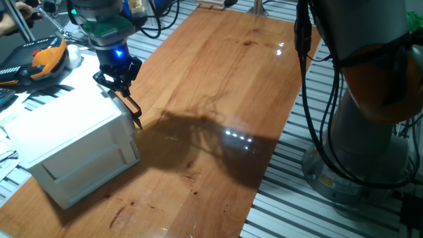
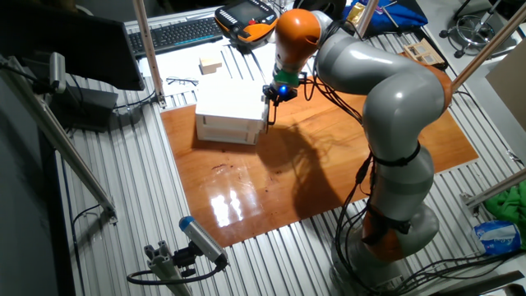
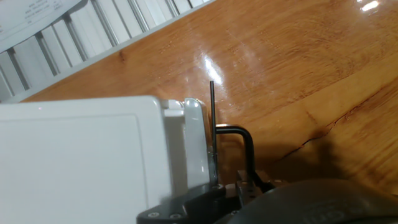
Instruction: Put things in the drawer
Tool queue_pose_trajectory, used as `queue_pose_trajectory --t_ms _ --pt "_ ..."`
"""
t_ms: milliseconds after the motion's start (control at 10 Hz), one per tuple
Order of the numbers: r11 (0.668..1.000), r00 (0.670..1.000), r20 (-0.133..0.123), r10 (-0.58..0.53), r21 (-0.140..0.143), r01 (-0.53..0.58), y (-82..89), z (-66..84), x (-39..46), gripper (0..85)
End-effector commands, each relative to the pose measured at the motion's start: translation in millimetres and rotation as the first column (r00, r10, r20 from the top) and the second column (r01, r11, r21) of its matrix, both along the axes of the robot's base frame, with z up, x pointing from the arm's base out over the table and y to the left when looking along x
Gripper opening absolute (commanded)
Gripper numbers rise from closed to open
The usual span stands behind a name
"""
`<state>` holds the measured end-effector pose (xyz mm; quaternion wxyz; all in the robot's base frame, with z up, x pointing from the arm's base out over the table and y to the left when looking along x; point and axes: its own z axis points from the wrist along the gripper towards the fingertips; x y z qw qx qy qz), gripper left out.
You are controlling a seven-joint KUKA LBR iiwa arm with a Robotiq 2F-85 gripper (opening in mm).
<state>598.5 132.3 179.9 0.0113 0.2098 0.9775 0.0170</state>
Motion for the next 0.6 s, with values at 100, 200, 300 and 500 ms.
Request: queue_pose_trajectory --t_ms 100,200,300,500 --pt "1.000 1.000 -0.001 -0.003 -0.005 0.003 3.1 0.4 0.2 0.0" --pt "1.000 1.000 -0.001 -0.003 -0.005 0.003 4.3 0.8 0.5 0.0" --pt "1.000 1.000 -0.001 -0.006 -0.008 0.006 6.2 0.6 1.0 0.0" --pt "1.000 1.000 -0.002 -0.009 -0.008 0.009 8.4 -0.1 1.3 0.0"
